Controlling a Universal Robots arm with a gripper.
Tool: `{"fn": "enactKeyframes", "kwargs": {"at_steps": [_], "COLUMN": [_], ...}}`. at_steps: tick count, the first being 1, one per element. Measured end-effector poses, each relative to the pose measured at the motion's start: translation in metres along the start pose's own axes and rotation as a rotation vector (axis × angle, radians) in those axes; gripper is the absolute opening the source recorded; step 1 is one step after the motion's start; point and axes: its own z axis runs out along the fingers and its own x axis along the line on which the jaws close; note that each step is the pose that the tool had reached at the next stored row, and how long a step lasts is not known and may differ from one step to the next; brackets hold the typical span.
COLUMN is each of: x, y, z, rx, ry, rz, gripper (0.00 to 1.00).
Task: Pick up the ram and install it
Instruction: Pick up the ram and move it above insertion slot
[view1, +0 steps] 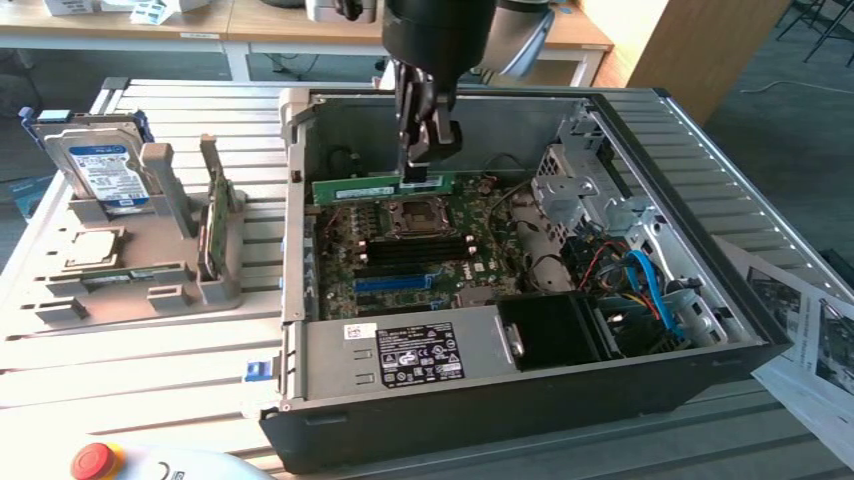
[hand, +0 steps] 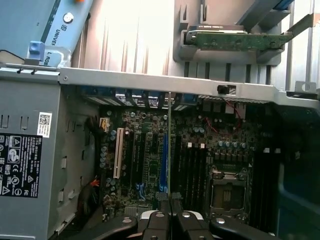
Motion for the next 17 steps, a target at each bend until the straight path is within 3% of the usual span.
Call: {"fn": "enactKeyframes", "kwargs": {"at_steps": [17], "x": [0.004], "y": [-0.0435], "z": [-0.0013], "rx": [0.0], "ry": [0.0], "rz": [0.0], "gripper": [0.11]}}
